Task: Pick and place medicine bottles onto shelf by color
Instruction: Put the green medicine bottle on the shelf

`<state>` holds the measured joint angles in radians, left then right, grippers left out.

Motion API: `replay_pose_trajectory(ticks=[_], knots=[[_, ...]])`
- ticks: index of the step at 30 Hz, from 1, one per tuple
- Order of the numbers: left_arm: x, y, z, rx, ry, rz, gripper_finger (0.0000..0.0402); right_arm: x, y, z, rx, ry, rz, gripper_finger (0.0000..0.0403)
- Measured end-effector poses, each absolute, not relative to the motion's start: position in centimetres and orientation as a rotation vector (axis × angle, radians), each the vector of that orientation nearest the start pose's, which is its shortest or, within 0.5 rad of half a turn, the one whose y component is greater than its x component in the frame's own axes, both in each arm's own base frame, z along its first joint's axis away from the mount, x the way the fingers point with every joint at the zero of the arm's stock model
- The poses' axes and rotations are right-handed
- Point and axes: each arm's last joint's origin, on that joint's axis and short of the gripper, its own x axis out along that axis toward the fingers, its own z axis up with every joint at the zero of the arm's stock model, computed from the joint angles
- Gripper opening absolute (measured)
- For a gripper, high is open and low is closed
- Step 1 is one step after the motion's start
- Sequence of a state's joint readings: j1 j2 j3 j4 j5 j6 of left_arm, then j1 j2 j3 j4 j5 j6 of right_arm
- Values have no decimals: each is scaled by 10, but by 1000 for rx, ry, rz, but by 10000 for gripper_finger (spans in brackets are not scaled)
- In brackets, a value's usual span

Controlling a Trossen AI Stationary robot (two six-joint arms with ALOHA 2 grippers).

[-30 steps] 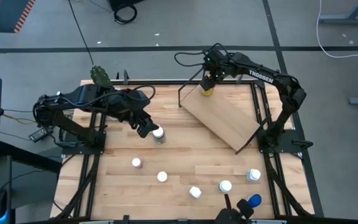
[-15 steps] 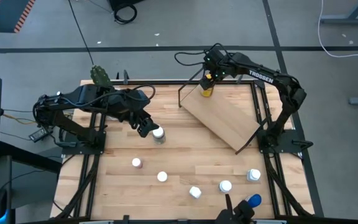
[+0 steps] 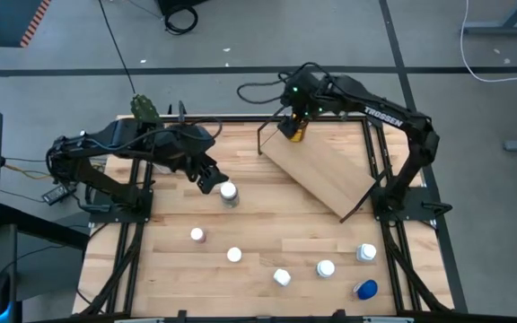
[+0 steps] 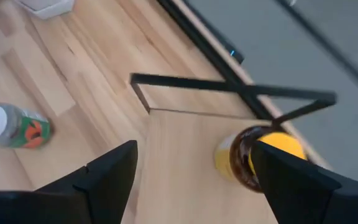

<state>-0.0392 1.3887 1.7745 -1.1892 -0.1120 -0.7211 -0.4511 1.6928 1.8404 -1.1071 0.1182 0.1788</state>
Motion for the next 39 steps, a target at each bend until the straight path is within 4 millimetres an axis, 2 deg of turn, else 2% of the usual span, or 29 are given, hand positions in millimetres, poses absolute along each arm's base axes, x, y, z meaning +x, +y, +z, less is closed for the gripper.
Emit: replay_pose_trajectory(ticks=[4,7,11,15,19,23,28,35,39], knots=[[237,-5,445,-624,721,351,346,314,-126,404,336,824,-569,321],[230,-5,451,-624,695,339,346,326,-93,405,307,826,-456,321],[215,-4,459,-633,655,325,346,343,-55,384,330,840,-389,321],[197,-4,469,-641,600,316,346,361,-25,360,357,774,-336,322],[185,-2,474,-625,561,346,346,374,0,339,302,687,-258,322],[177,-1,476,-620,539,377,346,379,12,316,299,637,-265,322],[175,0,477,-618,529,400,346,382,13,296,349,579,-279,322],[174,0,477,-615,531,399,346,389,12,299,308,556,-254,322],[174,0,476,-613,537,402,346,406,12,298,284,591,-251,322]])
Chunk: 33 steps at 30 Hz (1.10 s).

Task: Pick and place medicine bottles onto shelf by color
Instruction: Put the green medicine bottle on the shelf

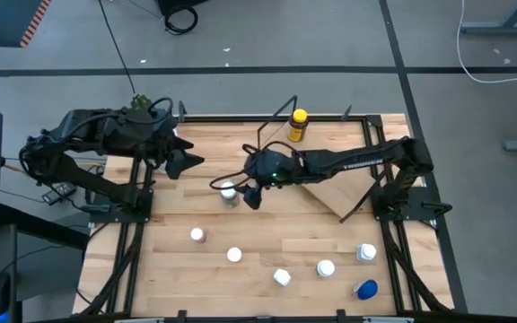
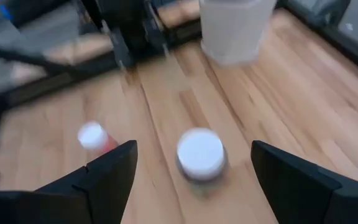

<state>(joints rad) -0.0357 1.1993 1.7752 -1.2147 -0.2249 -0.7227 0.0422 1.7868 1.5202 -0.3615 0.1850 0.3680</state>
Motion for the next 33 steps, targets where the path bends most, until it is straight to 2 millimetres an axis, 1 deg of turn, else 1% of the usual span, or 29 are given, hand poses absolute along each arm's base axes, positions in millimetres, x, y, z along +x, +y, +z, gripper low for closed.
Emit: replay_pose_trajectory(ticks=[6,9,13,15,17,21,25,28,33], knots=[[175,0,474,-632,549,413,346,445,8,287,277,672,-254,322],[175,0,474,-639,548,416,346,457,7,278,268,733,-257,322],[175,0,474,-641,551,418,346,469,10,260,269,817,-217,322],[175,0,474,-649,550,421,346,471,11,251,260,856,-205,322],[175,0,474,-663,548,425,346,473,13,247,230,866,-191,322],[175,0,474,-681,547,431,346,473,14,247,187,854,-207,322],[175,0,474,-682,550,432,346,472,9,248,149,847,-234,322],[175,0,474,-682,550,432,346,474,7,245,162,849,-251,322],[175,0,473,-683,555,424,346,480,9,233,171,849,-266,322]])
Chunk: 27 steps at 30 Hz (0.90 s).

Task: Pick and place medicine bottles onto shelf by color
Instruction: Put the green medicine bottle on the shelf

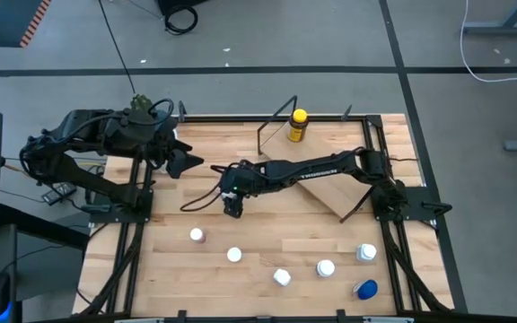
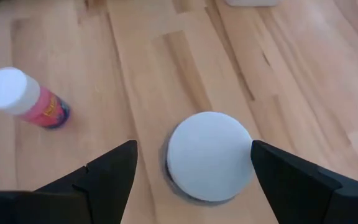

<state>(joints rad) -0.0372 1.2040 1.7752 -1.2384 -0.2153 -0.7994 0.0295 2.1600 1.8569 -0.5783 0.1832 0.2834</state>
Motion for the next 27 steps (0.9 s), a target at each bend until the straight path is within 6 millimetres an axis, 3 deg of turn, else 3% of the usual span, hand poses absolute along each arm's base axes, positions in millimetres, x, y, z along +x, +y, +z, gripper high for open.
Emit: replay_pose_trajectory(ticks=[19,27], knots=[[174,0,473,-662,572,411,346,482,7,225,158,849,-333,322],[174,0,473,-661,572,410,346,480,8,244,158,808,-332,322]])
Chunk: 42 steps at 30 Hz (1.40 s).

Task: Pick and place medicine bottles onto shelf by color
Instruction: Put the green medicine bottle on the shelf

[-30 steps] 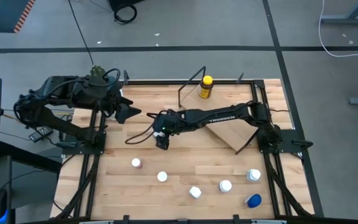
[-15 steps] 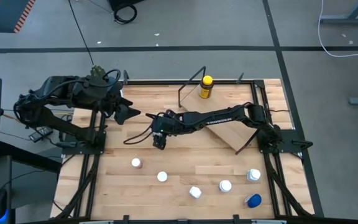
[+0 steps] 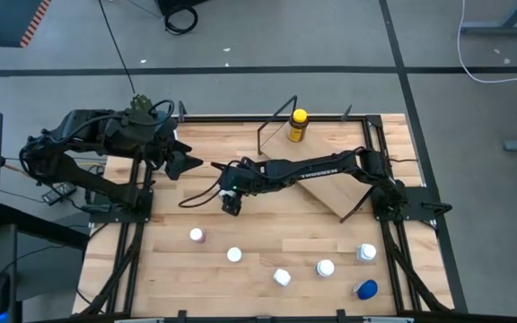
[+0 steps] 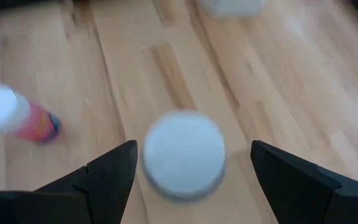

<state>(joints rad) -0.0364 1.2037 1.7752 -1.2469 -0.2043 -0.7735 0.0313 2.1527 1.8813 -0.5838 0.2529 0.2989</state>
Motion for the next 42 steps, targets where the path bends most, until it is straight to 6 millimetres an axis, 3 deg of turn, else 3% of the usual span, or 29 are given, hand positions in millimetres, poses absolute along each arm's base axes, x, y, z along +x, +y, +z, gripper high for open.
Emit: replay_pose_trajectory(ticks=[16,26,34,42], knots=[[175,-2,474,-676,572,374,346,481,14,239,180,803,-277,322],[175,-3,474,-700,589,333,346,479,0,229,233,808,-292,322],[175,-3,474,-695,591,328,346,478,8,215,273,819,-267,322],[175,-3,474,-695,591,328,346,479,10,218,259,798,-267,322]])
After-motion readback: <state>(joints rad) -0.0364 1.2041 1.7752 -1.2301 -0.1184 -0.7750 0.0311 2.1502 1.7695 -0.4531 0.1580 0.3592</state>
